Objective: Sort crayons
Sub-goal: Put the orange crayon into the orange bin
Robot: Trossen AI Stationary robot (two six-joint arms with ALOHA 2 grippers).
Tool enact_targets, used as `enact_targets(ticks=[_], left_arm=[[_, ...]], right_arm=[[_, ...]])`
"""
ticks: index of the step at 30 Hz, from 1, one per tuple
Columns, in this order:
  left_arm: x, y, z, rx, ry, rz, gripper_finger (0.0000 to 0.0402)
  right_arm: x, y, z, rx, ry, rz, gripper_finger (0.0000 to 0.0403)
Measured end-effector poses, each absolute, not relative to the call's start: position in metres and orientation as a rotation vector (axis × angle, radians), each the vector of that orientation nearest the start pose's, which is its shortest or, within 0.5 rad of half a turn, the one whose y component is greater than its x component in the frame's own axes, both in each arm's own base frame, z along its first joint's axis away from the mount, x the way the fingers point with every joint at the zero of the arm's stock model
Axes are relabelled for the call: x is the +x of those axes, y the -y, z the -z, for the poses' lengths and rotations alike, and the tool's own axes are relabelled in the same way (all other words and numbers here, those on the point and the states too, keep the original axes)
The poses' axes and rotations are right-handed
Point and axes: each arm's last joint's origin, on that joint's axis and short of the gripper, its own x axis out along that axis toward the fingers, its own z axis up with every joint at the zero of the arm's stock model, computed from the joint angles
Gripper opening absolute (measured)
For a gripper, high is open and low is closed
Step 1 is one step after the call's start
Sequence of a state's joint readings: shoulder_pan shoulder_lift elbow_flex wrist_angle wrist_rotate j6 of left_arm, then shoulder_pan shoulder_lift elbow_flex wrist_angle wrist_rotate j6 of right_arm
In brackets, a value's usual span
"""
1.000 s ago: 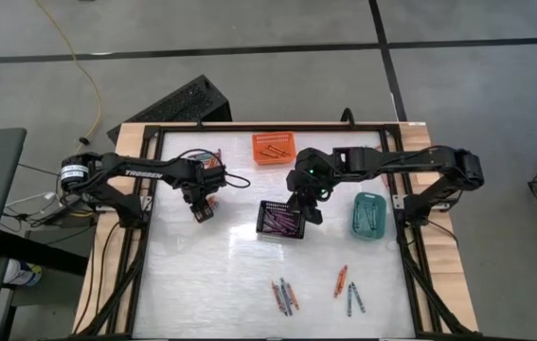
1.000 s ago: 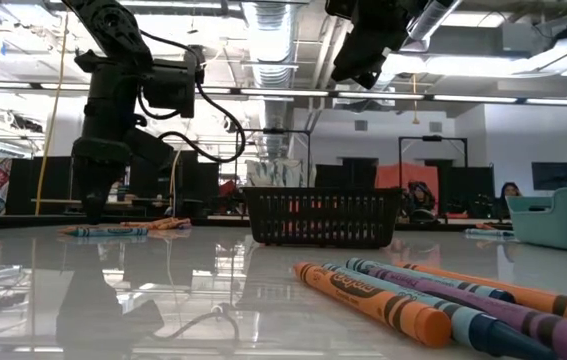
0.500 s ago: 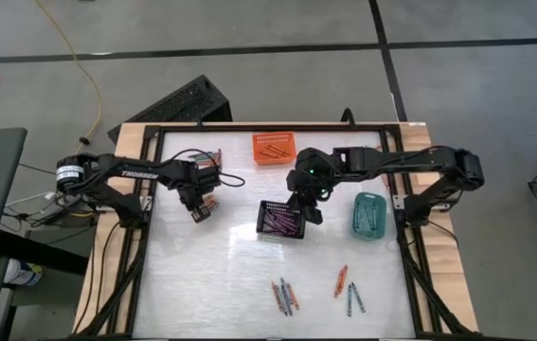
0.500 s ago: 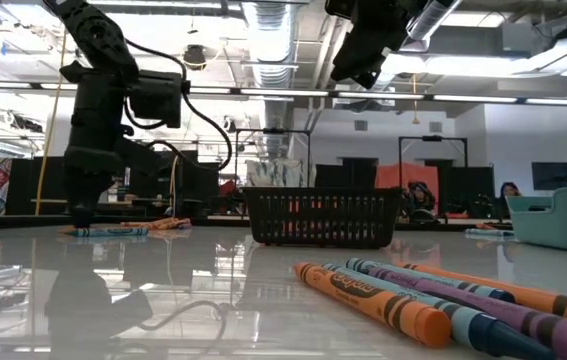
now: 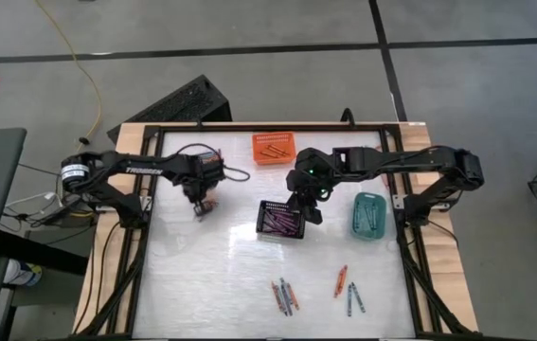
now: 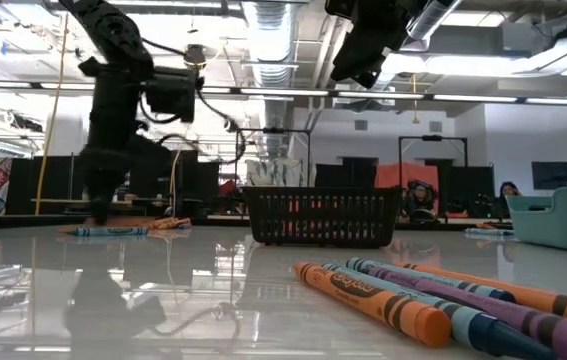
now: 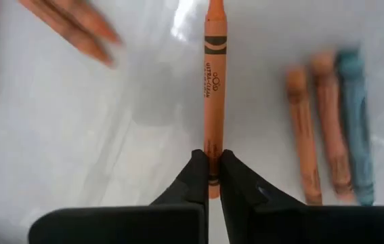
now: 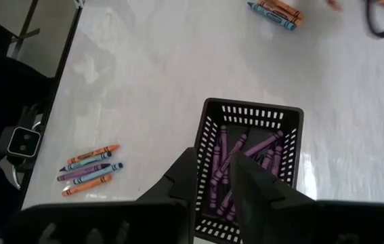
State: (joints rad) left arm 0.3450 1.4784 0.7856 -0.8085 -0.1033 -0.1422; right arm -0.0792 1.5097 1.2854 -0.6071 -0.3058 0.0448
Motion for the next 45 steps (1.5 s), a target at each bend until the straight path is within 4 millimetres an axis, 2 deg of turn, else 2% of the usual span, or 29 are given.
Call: enact_targets(ticks=[8, 12, 21, 26, 29, 33, 40, 45], left_arm=[[0.235, -0.084, -0.192, -0.273, -1.402, -0.415, 0.0000], [0.252, -0.083, -0.213, -0.272, -1.295, -0.340, 0.0000], [0.296, -0.085, -0.276, -0.263, -0.861, -0.163, 0.0000], [0.305, -0.097, -0.302, -0.212, -0.680, -0.163, 0.0000], [0.303, -0.114, -0.305, -0.173, -0.638, -0.240, 0.0000], [0.306, -0.143, -0.293, -0.196, -0.641, -0.289, 0.0000], [0.332, -0.182, -0.262, -0.206, -0.726, -0.302, 0.0000], [0.353, -0.200, -0.257, -0.161, -0.744, -0.294, 0.0000]], right_arm=[[0.317, 0.016, -0.298, 0.221, -0.860, -0.185, 0.0085], [0.317, 0.016, -0.298, 0.243, -0.871, -0.180, 0.0085], [0.322, 0.022, -0.302, 0.297, -0.803, -0.147, 0.0084], [0.327, 0.036, -0.309, 0.332, -0.701, -0.104, 0.0084], [0.325, 0.044, -0.311, 0.367, -0.694, -0.050, 0.0084], [0.319, 0.045, -0.315, 0.386, -0.698, -0.030, 0.0084], [0.303, 0.027, -0.328, 0.368, -0.717, -0.016, 0.0084], [0.287, 0.011, -0.336, 0.357, -0.756, 0.021, 0.0084]])
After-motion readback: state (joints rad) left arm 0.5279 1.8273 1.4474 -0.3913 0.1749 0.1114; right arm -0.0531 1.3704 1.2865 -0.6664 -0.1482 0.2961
